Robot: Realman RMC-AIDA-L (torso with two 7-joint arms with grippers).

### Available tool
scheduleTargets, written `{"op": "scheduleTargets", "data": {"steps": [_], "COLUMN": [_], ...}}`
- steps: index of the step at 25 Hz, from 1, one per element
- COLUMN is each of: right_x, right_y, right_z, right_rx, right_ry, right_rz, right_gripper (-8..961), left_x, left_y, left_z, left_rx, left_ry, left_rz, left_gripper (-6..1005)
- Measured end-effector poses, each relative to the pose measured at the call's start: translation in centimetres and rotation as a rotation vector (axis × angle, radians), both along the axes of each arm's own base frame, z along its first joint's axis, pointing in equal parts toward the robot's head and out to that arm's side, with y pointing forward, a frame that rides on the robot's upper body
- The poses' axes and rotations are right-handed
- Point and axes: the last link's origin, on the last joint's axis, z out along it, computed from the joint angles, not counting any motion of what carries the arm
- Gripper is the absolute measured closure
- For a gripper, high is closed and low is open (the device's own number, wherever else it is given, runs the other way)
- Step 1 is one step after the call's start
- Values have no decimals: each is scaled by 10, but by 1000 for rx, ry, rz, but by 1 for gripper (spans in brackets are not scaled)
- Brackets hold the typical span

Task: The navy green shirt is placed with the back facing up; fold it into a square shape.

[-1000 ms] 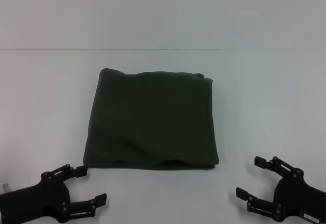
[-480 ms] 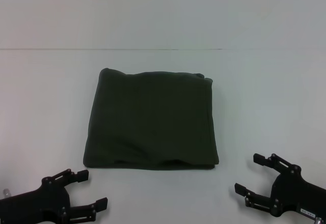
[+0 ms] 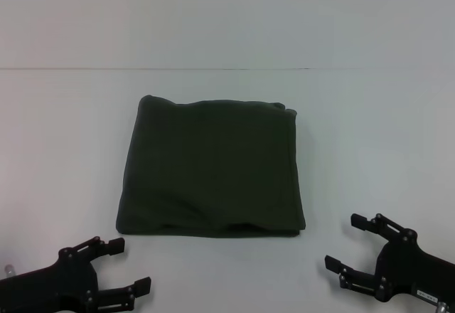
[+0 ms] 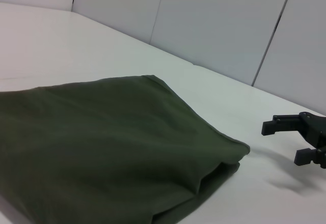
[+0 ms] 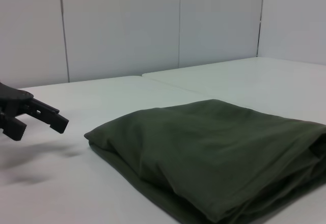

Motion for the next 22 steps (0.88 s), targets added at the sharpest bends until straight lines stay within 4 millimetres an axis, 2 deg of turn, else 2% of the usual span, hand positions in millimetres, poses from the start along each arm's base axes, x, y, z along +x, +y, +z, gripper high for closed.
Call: {"op": "scheduleTargets", "data": {"steps": [22], "right_x": [-3], "right_y": [1], "right_z": [0], "right_rx": [-7], "right_ry": [5], "right_rz": [14], "right_gripper": [38], "left_x": [0], "left_y": [-2], "left_z": [1], "left_rx": [4], "left_ry": [-1], "left_rz": [-6], "left_gripper": [48]}}
